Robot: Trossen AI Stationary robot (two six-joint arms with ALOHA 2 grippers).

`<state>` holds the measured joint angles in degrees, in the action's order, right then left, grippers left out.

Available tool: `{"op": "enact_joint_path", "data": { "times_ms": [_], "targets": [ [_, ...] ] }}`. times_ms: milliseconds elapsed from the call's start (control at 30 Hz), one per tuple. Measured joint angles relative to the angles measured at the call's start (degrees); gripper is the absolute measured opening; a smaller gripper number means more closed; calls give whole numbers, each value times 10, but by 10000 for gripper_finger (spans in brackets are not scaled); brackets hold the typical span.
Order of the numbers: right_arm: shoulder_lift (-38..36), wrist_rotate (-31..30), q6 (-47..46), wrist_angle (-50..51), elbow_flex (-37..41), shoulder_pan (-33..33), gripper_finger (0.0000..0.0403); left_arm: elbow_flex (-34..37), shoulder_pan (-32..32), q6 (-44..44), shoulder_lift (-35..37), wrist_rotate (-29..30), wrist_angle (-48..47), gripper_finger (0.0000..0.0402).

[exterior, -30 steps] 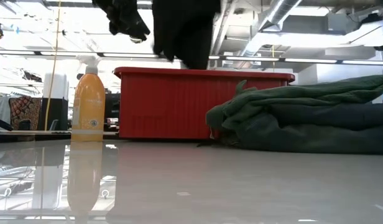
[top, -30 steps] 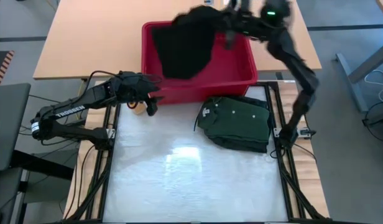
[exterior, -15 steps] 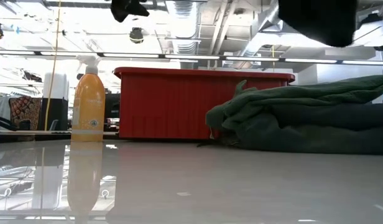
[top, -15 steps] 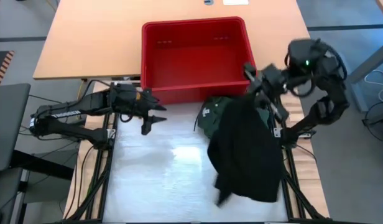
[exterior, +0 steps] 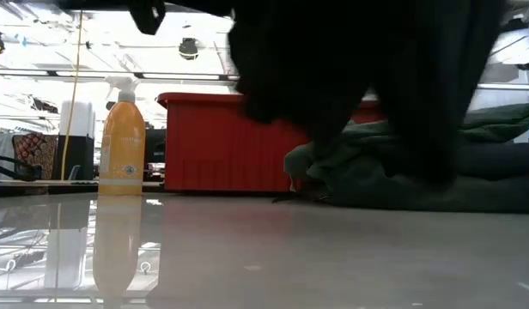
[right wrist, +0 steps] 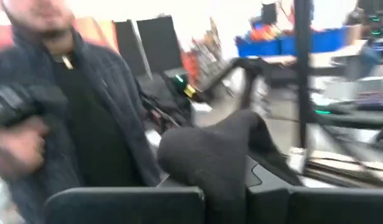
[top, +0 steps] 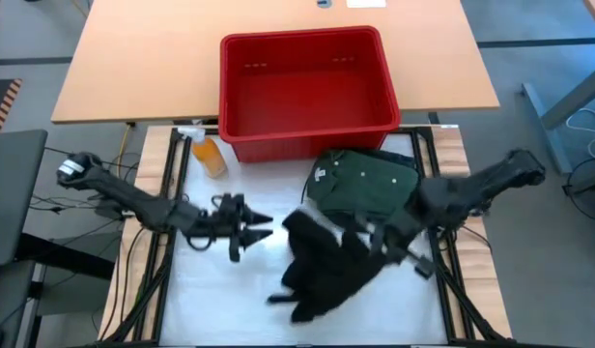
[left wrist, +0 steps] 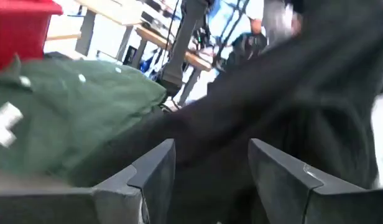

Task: Fold laundry
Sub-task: Remove the black shirt from the red bin

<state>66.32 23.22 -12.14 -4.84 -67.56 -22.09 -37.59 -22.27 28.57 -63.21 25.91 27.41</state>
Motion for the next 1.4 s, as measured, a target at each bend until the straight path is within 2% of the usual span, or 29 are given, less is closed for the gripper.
{"op": "enact_joint_path", "data": {
  "times_ms": [67, 167, 300, 400, 500, 633, 733, 833, 933, 1067, 1267, 1400],
  "targets": [
    [-5, -28, -73, -146, 112, -14, 39, 12, -40, 28, -17, 62, 42, 192],
    [9, -133, -190, -283, 232, -31, 40, 9, -85, 55, -30, 129, 44, 192],
    [35, -277, -331, -280, 322, -54, 41, -1, -104, 53, -35, 148, 43, 192],
    [58, -336, -407, -269, 364, -72, 41, -2, -102, 52, -35, 137, 36, 192],
    [76, -339, -501, -236, 373, -88, 41, -2, -99, 68, -35, 106, -14, 192],
    [108, -274, -612, -210, 374, -127, 42, -2, -99, 180, -35, 47, -135, 192],
    [129, -241, -666, -212, 373, -151, 42, -2, -99, 227, -44, 6, -215, 192],
    [147, -220, -732, -210, 373, -166, 42, -2, -100, 230, -72, -11, -230, 192],
    [160, -220, -761, -211, 373, -180, 42, -2, -97, 163, -126, -43, -193, 192],
    [176, -226, -794, -210, 373, -184, 42, -7, -95, -32, -213, -98, -135, 192],
    [184, -230, -785, -212, 364, -183, 43, -78, -92, -259, -296, -66, -162, 192],
    [184, -232, -758, -210, 354, -183, 43, -116, -77, -358, -352, -89, -165, 192]
  ]
}}
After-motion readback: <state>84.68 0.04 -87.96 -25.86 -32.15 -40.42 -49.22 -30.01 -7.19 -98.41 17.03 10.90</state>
